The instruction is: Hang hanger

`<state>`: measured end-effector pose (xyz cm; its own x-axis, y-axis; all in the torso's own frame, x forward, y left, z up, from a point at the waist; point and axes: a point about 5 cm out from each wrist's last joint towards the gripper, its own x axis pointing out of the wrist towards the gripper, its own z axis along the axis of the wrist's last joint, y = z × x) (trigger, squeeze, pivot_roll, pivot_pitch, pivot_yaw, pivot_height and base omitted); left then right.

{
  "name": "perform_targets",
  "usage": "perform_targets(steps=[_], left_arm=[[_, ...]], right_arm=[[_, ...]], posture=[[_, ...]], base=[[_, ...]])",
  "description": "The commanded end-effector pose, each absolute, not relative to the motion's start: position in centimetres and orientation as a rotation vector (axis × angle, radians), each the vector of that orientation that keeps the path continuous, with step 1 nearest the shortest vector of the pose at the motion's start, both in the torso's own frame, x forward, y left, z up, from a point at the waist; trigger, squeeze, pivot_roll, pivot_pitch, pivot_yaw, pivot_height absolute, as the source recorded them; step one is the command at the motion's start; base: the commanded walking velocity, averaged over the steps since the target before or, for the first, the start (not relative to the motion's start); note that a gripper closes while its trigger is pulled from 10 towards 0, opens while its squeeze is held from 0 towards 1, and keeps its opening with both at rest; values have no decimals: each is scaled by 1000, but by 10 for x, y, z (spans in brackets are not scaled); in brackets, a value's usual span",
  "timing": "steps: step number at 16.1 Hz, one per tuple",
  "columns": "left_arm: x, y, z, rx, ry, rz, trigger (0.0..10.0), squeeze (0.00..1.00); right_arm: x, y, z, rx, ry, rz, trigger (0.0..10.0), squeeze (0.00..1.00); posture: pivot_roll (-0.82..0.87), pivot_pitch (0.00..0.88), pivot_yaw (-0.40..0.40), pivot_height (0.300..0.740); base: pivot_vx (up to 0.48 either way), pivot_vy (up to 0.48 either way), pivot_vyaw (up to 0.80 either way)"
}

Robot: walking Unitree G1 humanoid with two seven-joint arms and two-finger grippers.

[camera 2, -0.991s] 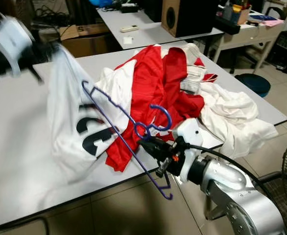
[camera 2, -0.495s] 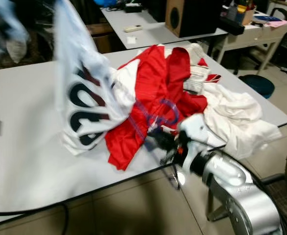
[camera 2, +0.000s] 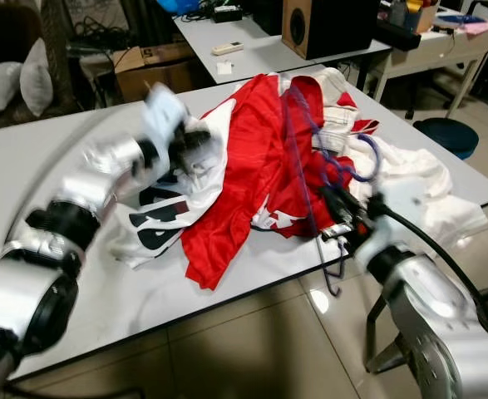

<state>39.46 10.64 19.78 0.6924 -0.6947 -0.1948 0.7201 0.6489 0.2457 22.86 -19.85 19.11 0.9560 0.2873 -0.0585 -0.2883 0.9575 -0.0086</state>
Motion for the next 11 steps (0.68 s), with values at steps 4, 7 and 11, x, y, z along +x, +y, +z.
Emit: perform_targets(steps=[4, 7, 11], left_arm=[[378, 129, 204, 315, 65, -980, 10000, 906], [366, 153, 220, 178, -49, -910, 10000, 0], [330, 194, 212, 107, -38, -768, 10000, 1000]], right_arm=[[222, -175, 193, 20, 57, 395, 10000, 0], [224, -161, 186, -1, 90, 442, 10000, 0], [223, -142, 180, -12, 114, 508, 10000, 0]], posture=[[-71, 0, 136, 740], [-60, 0, 105, 740], [-58, 0, 76, 740]], base=[[0, 0, 0], [0, 0, 0], [0, 0, 0]])
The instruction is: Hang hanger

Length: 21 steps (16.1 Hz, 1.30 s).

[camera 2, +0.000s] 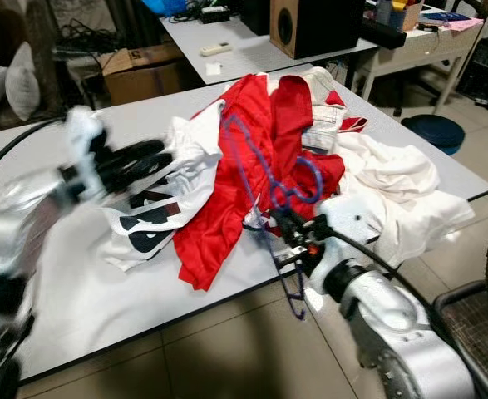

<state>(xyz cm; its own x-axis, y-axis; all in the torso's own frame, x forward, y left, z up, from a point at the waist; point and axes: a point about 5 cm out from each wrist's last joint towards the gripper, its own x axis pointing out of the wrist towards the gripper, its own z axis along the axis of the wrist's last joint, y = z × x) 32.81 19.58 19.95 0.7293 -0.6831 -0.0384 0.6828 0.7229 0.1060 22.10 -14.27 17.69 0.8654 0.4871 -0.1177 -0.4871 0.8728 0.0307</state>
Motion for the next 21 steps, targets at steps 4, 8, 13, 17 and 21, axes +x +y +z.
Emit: perform_targets(steps=[4, 8, 13, 17, 21], left_arm=[[301, 273, 148, 110, 279, -318, 10000, 1000], [273, 264, 113, -214, 404, -293, 10000, 1000], [277, 243, 105, -632, 283, -292, 10000, 0], [279, 217, 90, -657, 356, -344, 10000, 0], [286, 213, 89, -662, 345, -319, 0, 0]], right_arm=[[222, -136, 173, -19, 135, 556, 10000, 0], [223, -132, 177, 9, 133, 581, 10000, 0], [221, -129, 172, 27, 144, 593, 10000, 0], [217, -135, 173, 16, 155, 577, 10000, 0], [209, -141, 173, 2, 167, 551, 10000, 0]], posture=[[-52, 0, 66, 740], [-39, 0, 58, 740], [-57, 0, 71, 740], [-92, 0, 91, 740], [-123, 0, 110, 740]], base=[[0, 0, 0], [0, 0, 0], [0, 0, 0], [0, 0, 0], [0, 0, 0]])
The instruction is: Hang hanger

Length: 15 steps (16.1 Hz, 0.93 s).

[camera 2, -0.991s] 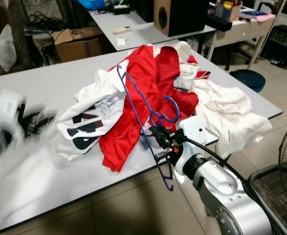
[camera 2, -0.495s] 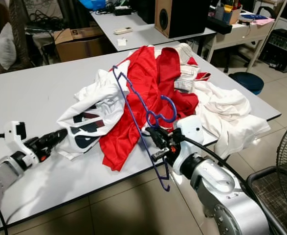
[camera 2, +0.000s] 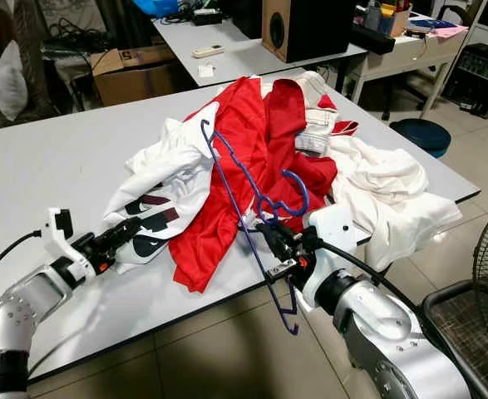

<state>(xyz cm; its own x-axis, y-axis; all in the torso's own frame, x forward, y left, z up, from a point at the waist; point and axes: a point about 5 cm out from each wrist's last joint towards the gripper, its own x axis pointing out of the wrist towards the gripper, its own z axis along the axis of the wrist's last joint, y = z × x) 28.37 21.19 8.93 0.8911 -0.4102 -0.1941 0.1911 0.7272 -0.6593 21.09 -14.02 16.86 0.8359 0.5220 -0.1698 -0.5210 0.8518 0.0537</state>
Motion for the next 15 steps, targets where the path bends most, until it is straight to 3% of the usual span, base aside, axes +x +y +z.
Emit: perform_targets(steps=[1, 3, 6, 13, 15], left_arm=[[289, 215, 89, -646, 336, -286, 0, 0], [293, 221, 90, -610, 303, -223, 0, 0], [297, 223, 93, -326, 302, -189, 0, 0], [303, 221, 110, -202, 147, -148, 0, 0], [312, 223, 125, -47, 95, -144, 0, 0]], right_arm=[[208, -141, 173, 2, 167, 548, 10000, 0], [207, -141, 173, 3, 167, 542, 10000, 0], [206, -141, 173, 3, 167, 536, 10000, 0], [210, -143, 175, -6, 155, 529, 10000, 0], [214, -144, 178, -7, 139, 521, 10000, 0]], posture=[[-124, 0, 111, 740], [-124, 0, 113, 740], [-119, 0, 109, 740], [-111, 0, 96, 740], [-104, 0, 94, 740]], base=[[0, 0, 0], [0, 0, 0], [0, 0, 0], [0, 0, 0], [0, 0, 0]])
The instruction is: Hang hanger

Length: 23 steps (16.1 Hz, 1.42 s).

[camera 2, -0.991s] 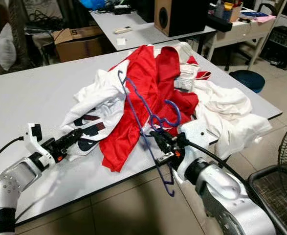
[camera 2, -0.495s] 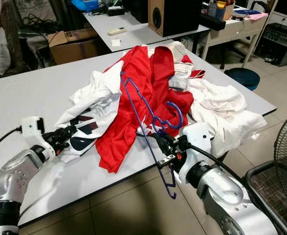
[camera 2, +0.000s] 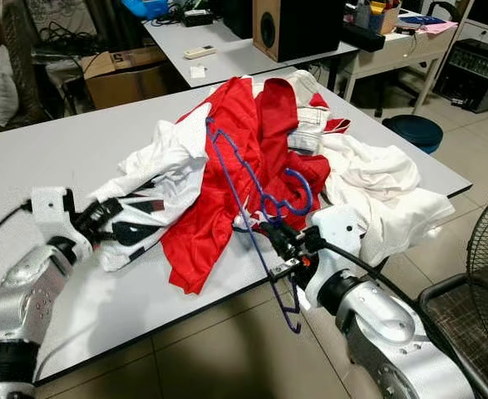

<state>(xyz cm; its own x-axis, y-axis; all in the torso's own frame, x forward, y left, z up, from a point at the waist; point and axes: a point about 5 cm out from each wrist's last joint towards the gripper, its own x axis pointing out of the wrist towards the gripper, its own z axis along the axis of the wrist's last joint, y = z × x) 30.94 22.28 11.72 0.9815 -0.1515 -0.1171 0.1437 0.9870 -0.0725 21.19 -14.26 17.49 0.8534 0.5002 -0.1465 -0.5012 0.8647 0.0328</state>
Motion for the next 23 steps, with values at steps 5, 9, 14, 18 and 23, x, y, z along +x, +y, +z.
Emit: perform_targets(steps=[5, 9, 14, 18, 23], left_arm=[[353, 219, 193, 463, -177, -108, 0, 0], [330, 148, 274, 882, -794, -208, 0, 0], [299, 109, 103, 802, -86, -775, 10000, 0], [291, 134, 100, 594, 72, -818, 10000, 1000], [267, 154, 127, 446, 188, -1217, 10000, 1000]], right_arm=[[226, -155, 186, -31, 82, 439, 10000, 0], [238, -188, 210, -7, -37, 240, 10000, 0], [232, -178, 205, 7, -32, 266, 10000, 0], [232, -177, 206, 8, -29, 287, 10000, 0], [233, -177, 200, 2, -14, 287, 10000, 0]], posture=[[-100, 0, 94, 740], [-112, 0, 115, 740], [-117, 0, 116, 740], [-115, 0, 120, 740], [-108, 0, 112, 740]], base=[[0, 0, 0], [0, 0, 0], [0, 0, 0], [0, 0, 0], [0, 0, 0]])
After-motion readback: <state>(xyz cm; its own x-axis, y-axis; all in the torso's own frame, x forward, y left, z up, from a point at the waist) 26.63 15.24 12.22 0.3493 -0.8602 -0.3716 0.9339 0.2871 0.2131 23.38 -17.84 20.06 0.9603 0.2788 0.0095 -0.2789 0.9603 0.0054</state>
